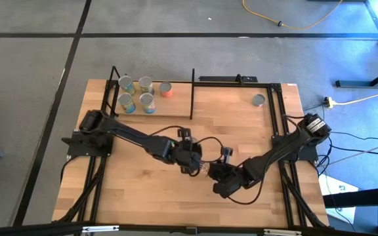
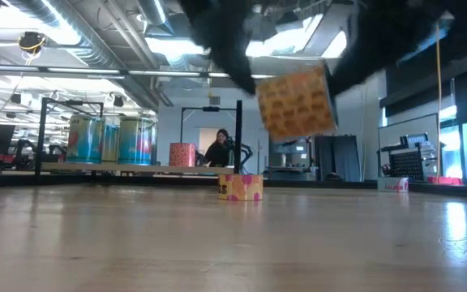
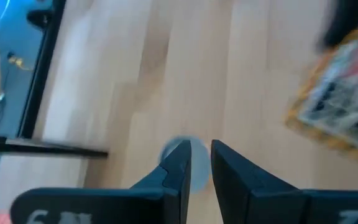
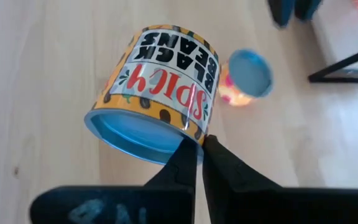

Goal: Pick and place cans onto a shelf

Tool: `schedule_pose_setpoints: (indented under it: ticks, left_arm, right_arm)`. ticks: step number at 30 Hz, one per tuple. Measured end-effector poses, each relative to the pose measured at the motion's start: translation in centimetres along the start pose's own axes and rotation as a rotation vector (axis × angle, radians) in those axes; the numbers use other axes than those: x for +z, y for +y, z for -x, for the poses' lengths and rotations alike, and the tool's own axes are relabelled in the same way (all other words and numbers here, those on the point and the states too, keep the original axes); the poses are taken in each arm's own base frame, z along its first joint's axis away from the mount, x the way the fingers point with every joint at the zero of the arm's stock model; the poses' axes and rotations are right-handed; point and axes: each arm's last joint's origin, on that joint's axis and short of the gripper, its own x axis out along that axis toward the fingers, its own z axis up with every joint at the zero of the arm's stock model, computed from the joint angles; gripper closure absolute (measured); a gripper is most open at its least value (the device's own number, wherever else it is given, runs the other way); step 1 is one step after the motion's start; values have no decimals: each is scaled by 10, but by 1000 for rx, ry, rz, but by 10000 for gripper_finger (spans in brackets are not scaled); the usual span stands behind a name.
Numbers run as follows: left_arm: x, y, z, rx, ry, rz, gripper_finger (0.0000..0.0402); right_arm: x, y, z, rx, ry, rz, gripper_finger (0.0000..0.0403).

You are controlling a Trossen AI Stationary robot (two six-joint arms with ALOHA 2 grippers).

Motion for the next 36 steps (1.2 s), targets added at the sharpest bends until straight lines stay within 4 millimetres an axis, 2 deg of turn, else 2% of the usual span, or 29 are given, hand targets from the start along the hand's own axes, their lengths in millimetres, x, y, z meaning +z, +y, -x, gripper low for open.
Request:
schedule_pose_setpoints:
  ticks: [5, 11, 15, 21, 25, 28, 36]
  left_arm:
    - [3, 12, 43, -6, -62, 33, 347]
    - [-8, 25, 86, 1, -58, 110, 347]
    - [-17, 25, 109, 1, -60, 128, 347]
    - [-25, 26, 131, 4, -69, 143, 347]
    - [-31, 30, 147, -4, -86, 179, 347]
    - [-35, 34, 155, -11, -86, 201, 347]
    - [-39, 54, 171, -4, -118, 279, 347]
  right_arm:
    - [27, -14, 19, -11, -11, -7, 392]
    - [62, -33, 37, 32, -32, -88, 392]
    - [87, -50, 45, 66, -66, -136, 392]
    - [116, -83, 48, 122, -95, -202, 392]
    - [123, -104, 42, 176, -53, -209, 392]
    - [121, -116, 37, 232, 31, -197, 392]
    - [97, -145, 36, 285, 378, -158, 392]
